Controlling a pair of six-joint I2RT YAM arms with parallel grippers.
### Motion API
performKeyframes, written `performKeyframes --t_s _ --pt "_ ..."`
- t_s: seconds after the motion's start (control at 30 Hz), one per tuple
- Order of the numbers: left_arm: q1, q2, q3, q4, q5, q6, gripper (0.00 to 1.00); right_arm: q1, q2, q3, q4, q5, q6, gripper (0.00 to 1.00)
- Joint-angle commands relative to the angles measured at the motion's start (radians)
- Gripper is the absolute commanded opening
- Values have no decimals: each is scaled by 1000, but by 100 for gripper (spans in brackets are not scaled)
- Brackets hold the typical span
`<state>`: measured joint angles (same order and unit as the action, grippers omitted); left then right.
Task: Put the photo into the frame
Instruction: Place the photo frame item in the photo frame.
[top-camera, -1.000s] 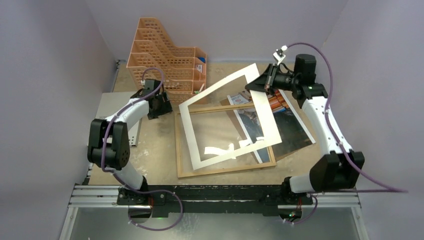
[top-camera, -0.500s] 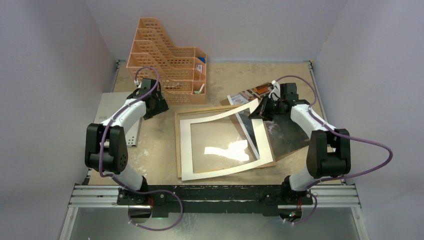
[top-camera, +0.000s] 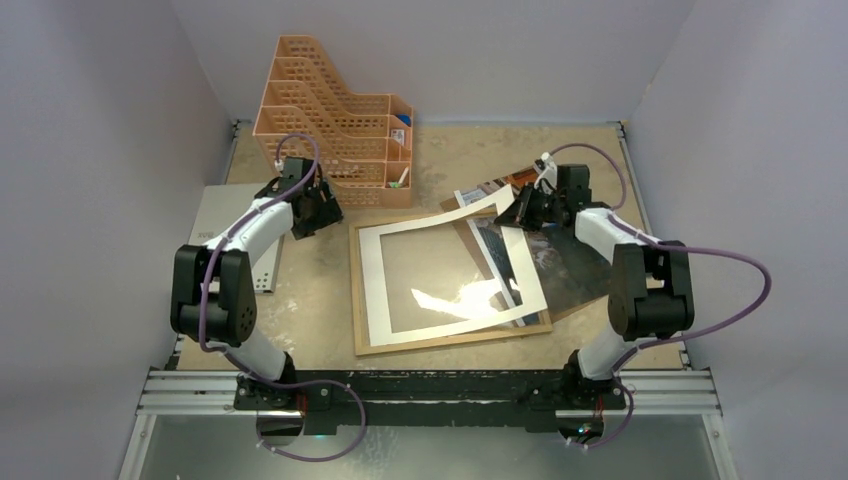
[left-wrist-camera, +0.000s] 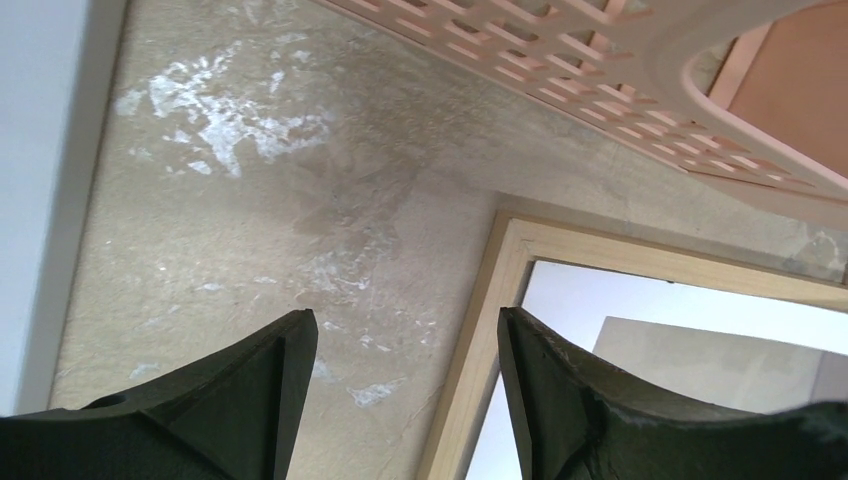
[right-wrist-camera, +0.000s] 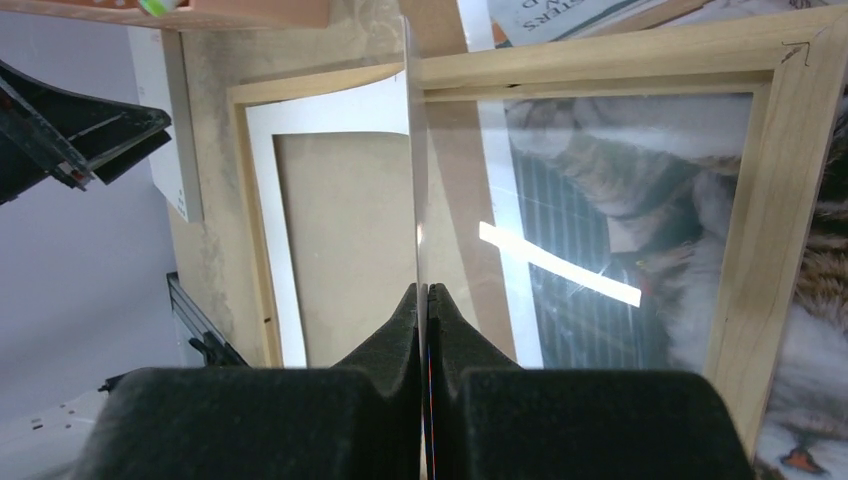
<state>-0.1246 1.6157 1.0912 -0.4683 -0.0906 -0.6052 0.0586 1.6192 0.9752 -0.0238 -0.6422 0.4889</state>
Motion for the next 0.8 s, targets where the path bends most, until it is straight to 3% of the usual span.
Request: performKeyframes --t_s 0.0,0.27,0.5,0.77 --pt "5 26 -3 50 84 38 69 3 45 -15 49 -41 -44 0" --pt "5 60 -14 72 141 38 70 7 55 -36 69 -47 -26 4" --pt "5 61 -8 73 133 38 70 9 43 0 -13 20 -58 33" --pt "5 72 -23 83 112 37 70 45 45 53 -125 183 -95 58"
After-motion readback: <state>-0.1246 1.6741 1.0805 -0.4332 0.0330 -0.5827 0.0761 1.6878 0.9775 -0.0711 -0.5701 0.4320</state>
